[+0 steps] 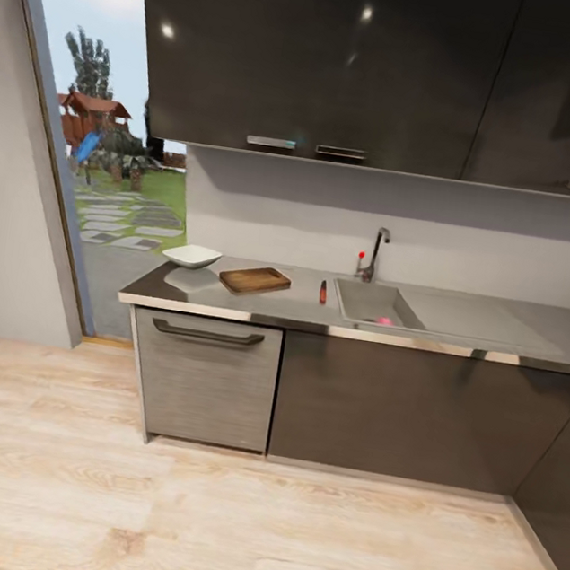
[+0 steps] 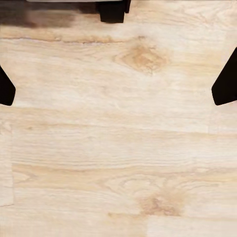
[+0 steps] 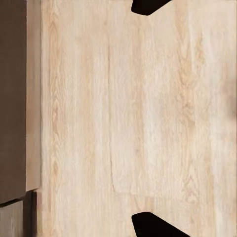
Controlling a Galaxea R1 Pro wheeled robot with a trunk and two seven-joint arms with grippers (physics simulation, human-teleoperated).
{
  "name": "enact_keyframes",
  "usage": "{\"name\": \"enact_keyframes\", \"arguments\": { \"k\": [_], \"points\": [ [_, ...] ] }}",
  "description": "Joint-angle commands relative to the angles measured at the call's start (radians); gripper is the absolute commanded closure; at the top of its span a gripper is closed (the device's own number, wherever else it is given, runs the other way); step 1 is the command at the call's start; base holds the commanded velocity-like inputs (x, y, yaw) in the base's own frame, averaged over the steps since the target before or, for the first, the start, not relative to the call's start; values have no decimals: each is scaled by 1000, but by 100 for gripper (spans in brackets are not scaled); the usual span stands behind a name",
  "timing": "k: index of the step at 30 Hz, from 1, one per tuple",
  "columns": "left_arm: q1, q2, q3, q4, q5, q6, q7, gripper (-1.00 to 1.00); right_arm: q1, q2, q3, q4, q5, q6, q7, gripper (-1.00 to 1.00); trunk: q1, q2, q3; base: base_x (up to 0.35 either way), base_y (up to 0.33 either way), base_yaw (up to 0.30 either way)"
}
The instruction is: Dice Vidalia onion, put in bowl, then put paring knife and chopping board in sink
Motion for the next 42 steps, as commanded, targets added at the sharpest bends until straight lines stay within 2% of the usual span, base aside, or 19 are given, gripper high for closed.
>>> {"name": "enact_keyframes", "arguments": {
  "k": [1, 9, 27, 29, 30, 31, 42],
  "points": [
    [0, 0, 0, -1, 4, -1, 0, -100, 0, 0, 1, 0, 1, -2, -4, -100, 0, 0, -1, 152, 57, 266],
    [0, -2, 0, 0, 4, -1, 0, -100, 0, 0, 1, 0, 1, -3, -4, -100, 0, 0, -1, 115, 18, 209],
    [0, -3, -2, 4, 4, -1, 0, -100, 0, -4, -2, 1, 2, -4, -4, -100, 0, 0, -1, 6, 0, 10],
    [0, -3, -2, 4, 4, -1, 0, -100, 0, -8, -2, 1, 2, -5, -4, -100, 0, 0, -1, 0, 0, 0],
    [0, -3, -2, 5, 3, -1, 0, -100, 0, -31, -3, 2, 1, -14, -4, -100, 0, 0, -1, 0, -48, 0],
    [0, -3, -2, 5, 3, -1, 0, -100, 0, -37, -3, 4, 1, -17, -4, -100, 0, 0, -1, 0, -64, 0],
    [0, -3, -2, 5, 2, -1, 0, -100, 0, -47, -3, 8, -1, -37, -4, -100, 0, 0, -1, 0, -85, 0]
  ]
}}
